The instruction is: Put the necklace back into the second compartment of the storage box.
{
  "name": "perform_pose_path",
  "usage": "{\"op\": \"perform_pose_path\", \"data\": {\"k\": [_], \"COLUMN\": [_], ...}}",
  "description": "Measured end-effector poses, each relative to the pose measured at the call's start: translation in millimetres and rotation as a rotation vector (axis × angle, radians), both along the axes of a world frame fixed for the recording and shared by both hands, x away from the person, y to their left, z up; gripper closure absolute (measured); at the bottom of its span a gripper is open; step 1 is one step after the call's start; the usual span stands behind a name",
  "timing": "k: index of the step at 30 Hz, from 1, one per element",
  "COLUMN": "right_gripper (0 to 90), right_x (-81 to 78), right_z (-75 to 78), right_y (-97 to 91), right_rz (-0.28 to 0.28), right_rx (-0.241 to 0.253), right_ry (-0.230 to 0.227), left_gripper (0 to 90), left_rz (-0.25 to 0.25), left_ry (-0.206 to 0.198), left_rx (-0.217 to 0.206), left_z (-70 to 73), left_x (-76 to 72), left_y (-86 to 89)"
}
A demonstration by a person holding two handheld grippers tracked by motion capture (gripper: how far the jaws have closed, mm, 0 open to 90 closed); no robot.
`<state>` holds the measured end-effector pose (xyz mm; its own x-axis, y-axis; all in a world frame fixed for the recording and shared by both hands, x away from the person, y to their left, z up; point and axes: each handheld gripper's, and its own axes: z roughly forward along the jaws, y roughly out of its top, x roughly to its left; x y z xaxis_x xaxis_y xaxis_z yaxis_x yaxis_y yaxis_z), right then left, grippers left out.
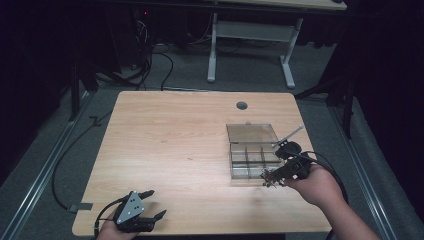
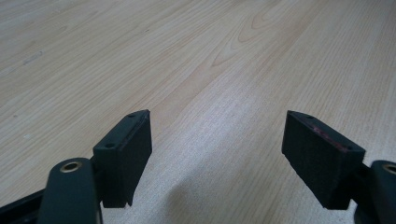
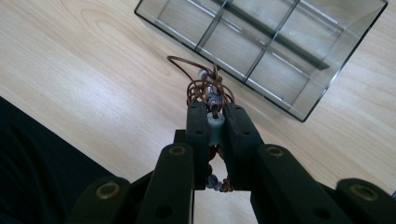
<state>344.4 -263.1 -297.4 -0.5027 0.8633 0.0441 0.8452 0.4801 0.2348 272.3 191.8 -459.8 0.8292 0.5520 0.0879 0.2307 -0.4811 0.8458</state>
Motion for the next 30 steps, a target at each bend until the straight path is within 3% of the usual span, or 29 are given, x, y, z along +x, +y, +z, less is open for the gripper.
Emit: {"op": "perform_pose_path", "data": {"k": [14,30], "right_gripper": [82.0,81.9], "right_x": [30.8,73.7], "right_z": [16.7,5.1], "right_y": [11.0,12.3], "right_rz": [0.006,-0.032], "right_rx": [-0.026,-0.025], "right_ry": [-0.03,-0.053], "left_gripper": [24.6,24.6], "left_rz": [-0.002,-0.004], "left_ry": [0.003,0.004], "left_rx": [-0.001,-0.001], "left_z": [-0.2,-0.3], "left_x": [0.5,0.9], "left_y": [-0.1,-0.4]}}
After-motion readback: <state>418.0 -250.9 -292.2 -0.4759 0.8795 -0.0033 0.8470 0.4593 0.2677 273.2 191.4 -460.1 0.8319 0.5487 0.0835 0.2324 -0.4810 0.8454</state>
